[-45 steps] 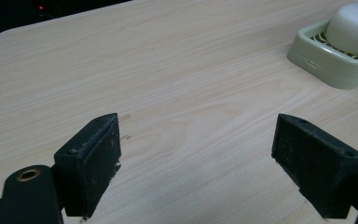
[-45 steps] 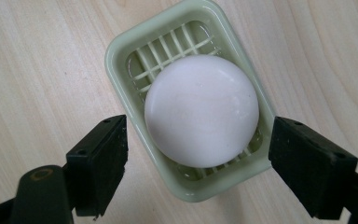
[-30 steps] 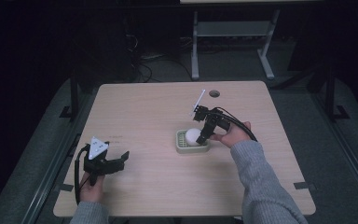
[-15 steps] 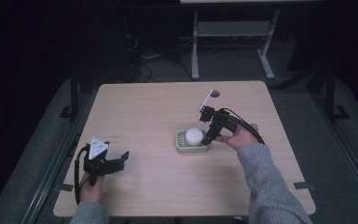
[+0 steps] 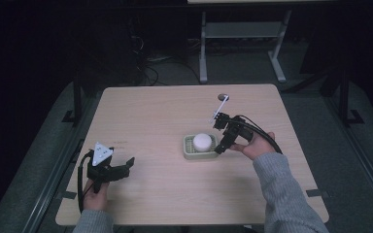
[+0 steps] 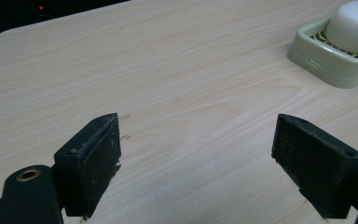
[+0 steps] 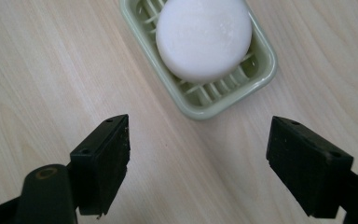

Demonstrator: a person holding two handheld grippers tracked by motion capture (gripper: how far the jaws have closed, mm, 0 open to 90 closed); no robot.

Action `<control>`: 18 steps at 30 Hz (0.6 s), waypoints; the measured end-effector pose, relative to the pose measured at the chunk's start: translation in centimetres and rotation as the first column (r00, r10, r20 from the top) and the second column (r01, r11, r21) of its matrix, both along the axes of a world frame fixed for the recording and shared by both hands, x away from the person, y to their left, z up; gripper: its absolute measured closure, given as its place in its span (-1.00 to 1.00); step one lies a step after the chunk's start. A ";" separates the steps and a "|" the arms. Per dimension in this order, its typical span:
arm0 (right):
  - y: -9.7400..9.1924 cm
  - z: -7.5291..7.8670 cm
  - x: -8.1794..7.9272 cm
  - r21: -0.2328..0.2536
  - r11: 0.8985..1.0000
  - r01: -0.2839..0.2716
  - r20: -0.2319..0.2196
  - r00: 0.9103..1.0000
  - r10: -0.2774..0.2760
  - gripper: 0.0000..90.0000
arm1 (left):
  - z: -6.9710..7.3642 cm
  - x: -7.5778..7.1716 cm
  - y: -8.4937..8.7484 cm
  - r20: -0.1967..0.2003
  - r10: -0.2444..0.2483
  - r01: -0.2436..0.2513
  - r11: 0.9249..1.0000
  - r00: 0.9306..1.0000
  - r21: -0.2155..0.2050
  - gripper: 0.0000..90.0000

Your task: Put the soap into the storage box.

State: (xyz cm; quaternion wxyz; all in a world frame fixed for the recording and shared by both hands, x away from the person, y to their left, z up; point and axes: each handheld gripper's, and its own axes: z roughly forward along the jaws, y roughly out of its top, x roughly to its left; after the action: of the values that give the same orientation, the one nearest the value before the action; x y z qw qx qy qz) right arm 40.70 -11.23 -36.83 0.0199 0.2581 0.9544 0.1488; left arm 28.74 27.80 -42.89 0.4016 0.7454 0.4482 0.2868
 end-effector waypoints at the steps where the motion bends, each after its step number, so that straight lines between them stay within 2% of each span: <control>1: -0.1 0.0 -0.1 -0.004 1.000 0.003 -0.003 1.000 -0.003 -0.54 | 0.0 0.0 0.0 0.000 0.000 0.000 1.000 1.000 0.000 -0.66; 18: -2.3 -1.0 -2.1 0.007 1.000 0.026 -0.006 1.000 -0.026 -0.54 | 0.0 0.0 0.0 -0.002 -0.002 0.002 1.000 1.000 0.007 -0.66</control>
State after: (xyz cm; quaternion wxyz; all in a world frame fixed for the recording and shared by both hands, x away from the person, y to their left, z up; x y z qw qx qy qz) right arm 38.62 -13.52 -37.78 0.0180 0.2710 0.9505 0.1511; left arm 28.73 27.79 -42.89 0.3989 0.7475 0.4470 0.2870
